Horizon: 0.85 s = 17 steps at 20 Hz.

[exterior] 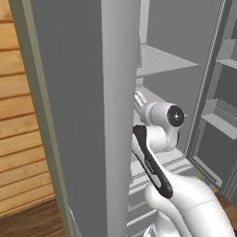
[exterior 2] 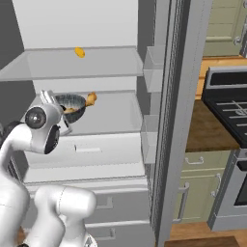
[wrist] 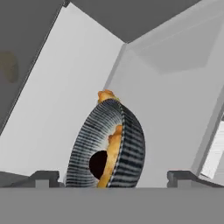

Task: Pick the chicken drumstick and avocado from their plates and place them in the bowl. Then put the bowl in the fridge.

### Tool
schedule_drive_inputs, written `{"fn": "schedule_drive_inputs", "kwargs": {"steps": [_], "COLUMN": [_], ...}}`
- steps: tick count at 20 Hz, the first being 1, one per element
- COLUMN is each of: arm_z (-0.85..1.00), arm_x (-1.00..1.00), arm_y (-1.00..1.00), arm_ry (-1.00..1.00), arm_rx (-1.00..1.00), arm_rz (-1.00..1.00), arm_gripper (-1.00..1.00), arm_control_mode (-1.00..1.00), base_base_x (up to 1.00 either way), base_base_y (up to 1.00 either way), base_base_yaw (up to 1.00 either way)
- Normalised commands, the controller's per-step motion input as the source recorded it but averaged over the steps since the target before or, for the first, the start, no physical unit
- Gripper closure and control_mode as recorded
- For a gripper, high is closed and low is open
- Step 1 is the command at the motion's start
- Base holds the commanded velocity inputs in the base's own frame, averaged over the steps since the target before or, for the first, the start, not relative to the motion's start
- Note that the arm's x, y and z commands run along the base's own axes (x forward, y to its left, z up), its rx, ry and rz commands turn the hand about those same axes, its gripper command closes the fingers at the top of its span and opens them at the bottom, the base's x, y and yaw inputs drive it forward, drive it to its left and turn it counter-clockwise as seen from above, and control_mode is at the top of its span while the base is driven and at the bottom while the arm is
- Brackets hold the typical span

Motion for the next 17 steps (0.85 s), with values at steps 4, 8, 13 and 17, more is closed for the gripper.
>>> {"fn": "schedule_drive_inputs", "kwargs": {"steps": [4,8,13,17], "arm_z": [1.0,1.0,0.56,0.0], "arm_x": [-1.0,-1.0,-0.6,0.0], "arm_y": [-0.59,-0.67,-0.17,0.0], "arm_ry": [-0.08,-0.28,-0.33,0.0], "arm_rx": [0.07,0.11,0.01,0.0], "arm_rz": [-0.17,-0.07,-0.01,0.0], "arm_gripper": [-1.0,-1.0,-1.0,-1.0], "arm_control_mode": [-1.0,-1.0,-1.0,-1.0], "base_base_x": [0.0,0.0,0.0,0.0], "base_base_y": [0.0,0.0,0.0,0.0], "base_base_yaw": [0.0,0.0,0.0,0.0]}}
